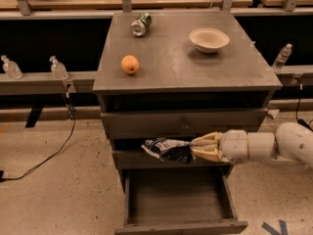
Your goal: Place blue chip bag into bottom drawer
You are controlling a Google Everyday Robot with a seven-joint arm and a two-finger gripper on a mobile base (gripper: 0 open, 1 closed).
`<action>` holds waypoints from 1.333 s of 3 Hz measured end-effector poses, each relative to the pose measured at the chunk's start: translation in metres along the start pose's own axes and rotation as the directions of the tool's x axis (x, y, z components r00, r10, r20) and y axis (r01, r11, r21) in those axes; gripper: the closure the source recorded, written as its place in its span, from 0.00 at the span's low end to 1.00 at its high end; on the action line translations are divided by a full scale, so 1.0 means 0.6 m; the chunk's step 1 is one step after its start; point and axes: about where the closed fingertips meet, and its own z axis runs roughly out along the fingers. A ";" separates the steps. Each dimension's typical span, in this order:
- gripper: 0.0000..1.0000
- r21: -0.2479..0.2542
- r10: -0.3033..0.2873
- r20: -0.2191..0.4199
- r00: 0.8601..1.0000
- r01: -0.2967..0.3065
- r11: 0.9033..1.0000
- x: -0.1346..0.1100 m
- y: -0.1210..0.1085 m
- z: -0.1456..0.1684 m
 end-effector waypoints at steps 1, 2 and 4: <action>1.00 -0.052 0.128 -0.022 0.992 -0.129 0.990 0.103 0.037 0.039; 1.00 -0.074 0.220 -0.057 0.974 -0.224 0.972 0.192 0.064 0.080; 1.00 -0.058 0.300 -0.129 0.945 -0.310 0.949 0.305 0.082 0.141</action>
Offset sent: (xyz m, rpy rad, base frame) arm -0.0198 0.0143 -0.2019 0.0002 0.3628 -0.0325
